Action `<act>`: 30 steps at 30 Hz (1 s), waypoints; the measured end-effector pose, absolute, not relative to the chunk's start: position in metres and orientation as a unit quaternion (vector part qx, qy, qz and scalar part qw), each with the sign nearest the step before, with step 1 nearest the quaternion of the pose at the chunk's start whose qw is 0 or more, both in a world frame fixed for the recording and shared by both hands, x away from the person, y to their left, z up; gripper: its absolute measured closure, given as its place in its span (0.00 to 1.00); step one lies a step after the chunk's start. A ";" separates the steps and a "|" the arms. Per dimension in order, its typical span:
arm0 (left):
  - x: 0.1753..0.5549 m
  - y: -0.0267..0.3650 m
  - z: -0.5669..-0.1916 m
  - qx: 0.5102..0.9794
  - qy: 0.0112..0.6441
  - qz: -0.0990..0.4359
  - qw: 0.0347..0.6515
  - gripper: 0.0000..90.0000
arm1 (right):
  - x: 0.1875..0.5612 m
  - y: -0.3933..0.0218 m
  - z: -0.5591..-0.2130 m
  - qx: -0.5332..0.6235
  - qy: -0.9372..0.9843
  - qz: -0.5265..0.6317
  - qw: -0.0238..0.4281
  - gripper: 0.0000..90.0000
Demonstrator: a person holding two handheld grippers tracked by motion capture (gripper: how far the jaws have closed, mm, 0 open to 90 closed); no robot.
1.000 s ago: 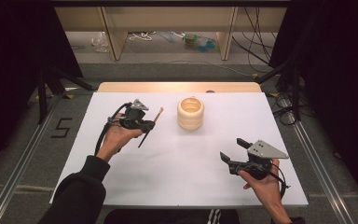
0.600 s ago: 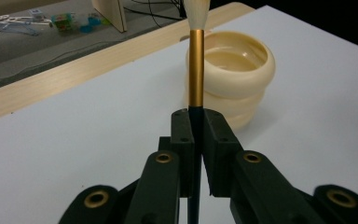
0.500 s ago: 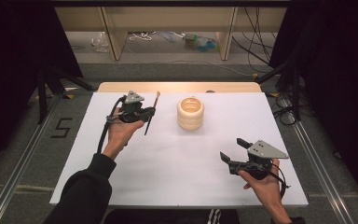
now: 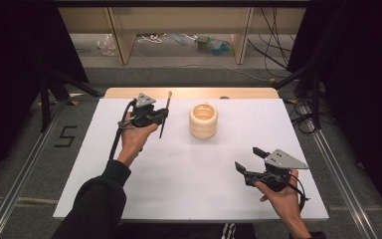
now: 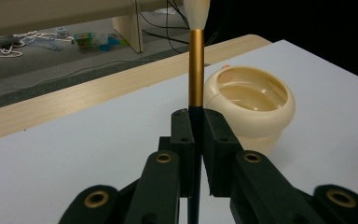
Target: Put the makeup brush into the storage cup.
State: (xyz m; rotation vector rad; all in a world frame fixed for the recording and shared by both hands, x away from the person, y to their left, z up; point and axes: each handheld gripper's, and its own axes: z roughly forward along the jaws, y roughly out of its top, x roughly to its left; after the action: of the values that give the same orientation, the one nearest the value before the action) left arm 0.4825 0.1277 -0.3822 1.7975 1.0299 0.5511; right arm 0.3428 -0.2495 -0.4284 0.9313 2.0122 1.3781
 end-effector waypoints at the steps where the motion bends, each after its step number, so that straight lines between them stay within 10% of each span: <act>1: 0.483 0.125 -0.381 0.730 0.422 0.228 0.486 0.93 | 0.343 -0.249 -0.429 0.344 0.744 0.509 0.261 0.23; 30: 0.500 0.094 -0.366 0.705 0.400 0.226 0.541 0.93 | 0.342 -0.249 -0.428 0.343 0.745 0.510 0.259 0.23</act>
State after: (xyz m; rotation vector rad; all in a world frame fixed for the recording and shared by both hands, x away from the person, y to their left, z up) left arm 0.5002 0.0939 -0.3656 1.6743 0.9502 0.5380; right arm 0.3420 -0.2489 -0.4282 0.9308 2.0187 1.3838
